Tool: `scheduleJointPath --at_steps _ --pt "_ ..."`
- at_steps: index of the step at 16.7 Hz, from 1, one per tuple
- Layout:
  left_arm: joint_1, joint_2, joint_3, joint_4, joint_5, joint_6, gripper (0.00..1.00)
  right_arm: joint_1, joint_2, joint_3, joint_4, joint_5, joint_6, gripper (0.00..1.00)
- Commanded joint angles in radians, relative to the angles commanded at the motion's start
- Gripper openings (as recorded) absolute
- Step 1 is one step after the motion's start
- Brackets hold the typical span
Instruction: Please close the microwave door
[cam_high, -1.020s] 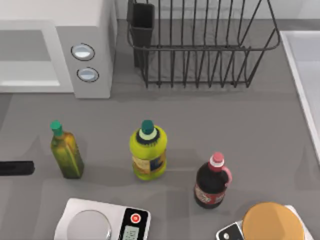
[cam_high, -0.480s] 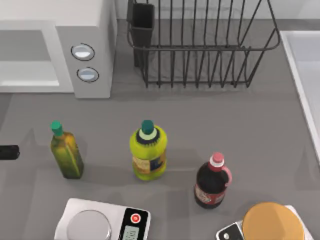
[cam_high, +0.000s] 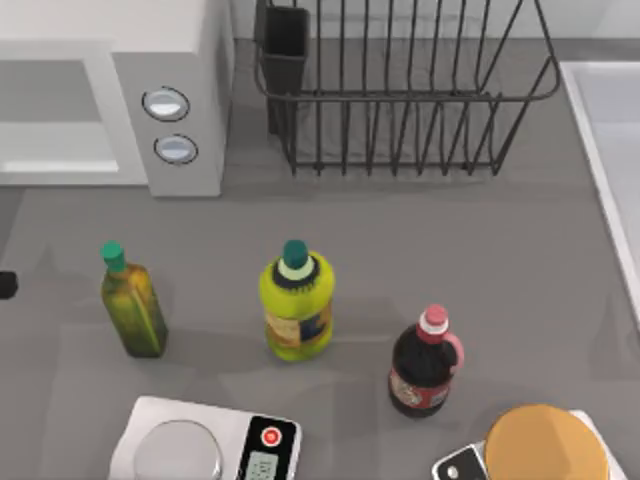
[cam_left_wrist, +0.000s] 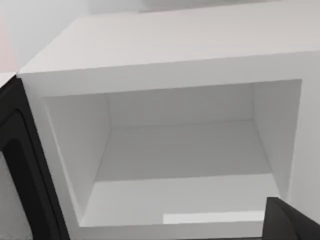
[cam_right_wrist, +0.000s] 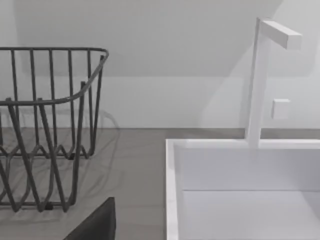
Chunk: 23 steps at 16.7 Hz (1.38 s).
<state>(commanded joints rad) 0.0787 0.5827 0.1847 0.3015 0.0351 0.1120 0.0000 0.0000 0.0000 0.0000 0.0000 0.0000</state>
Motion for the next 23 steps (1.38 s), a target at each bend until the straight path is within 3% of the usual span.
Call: scheduleJointPath --at_steps 12,17,23 --pt "0.829 0.894 0.912 -0.764 0.473 0.657 0.0 0.0 0.0 0.0 0.0 0.0 0.0 1.0" --pt "0.958 1.137 1.168 -1.018 0.611 0.79 0.0 0.0 0.0 0.0 0.0 0.0 0.0 1.0" --pt "0.973 1.182 1.214 -1.068 0.638 0.814 0.0 0.0 0.0 0.0 0.0 0.0 0.0 1.0"
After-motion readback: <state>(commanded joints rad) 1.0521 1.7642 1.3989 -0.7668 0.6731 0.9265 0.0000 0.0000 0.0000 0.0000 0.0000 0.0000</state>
